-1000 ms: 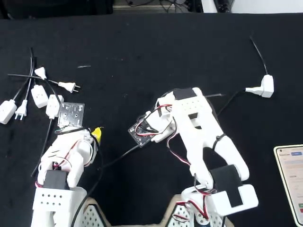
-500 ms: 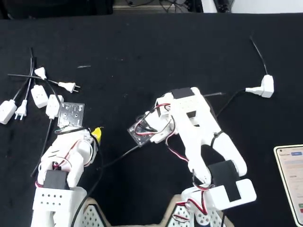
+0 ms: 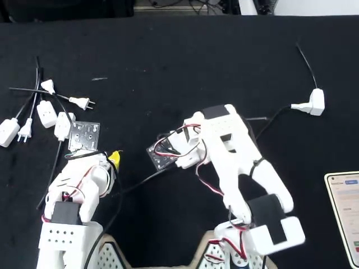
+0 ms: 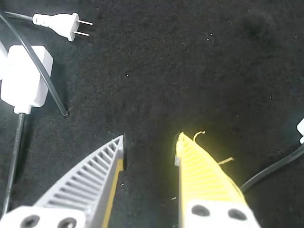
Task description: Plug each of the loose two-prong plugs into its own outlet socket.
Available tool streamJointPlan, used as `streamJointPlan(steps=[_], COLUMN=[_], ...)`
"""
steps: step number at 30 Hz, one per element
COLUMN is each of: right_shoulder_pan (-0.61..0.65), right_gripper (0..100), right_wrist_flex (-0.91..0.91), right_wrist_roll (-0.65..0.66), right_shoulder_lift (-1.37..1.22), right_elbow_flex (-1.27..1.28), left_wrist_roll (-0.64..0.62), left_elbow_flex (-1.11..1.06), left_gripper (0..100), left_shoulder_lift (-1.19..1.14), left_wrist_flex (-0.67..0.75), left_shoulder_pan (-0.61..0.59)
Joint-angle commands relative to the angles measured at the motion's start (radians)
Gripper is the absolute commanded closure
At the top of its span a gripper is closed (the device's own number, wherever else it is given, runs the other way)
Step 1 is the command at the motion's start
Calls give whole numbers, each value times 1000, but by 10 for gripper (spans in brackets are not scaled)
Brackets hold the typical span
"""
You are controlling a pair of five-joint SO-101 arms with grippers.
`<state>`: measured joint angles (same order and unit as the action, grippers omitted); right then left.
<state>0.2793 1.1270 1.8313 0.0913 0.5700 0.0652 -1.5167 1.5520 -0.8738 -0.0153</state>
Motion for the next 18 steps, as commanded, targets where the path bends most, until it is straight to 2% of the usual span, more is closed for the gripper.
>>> streamJointPlan(steps=[1, 6, 18], right_shoulder_pan=[26, 74, 71], right_gripper=[778, 776, 776], right_wrist_flex=[60, 138, -196], right_wrist_roll=[-11, -11, -11], right_shoulder_lift=[88, 99, 99], right_elbow_flex=[-28, -15, 186], left_wrist_roll=[12, 12, 12], left_elbow_flex=[21, 21, 21], left_gripper=[815, 815, 815], left_shoulder_lift=[6, 6, 6], left_wrist_flex=[-5, -5, -5], left_shoulder_pan=[1, 1, 1])
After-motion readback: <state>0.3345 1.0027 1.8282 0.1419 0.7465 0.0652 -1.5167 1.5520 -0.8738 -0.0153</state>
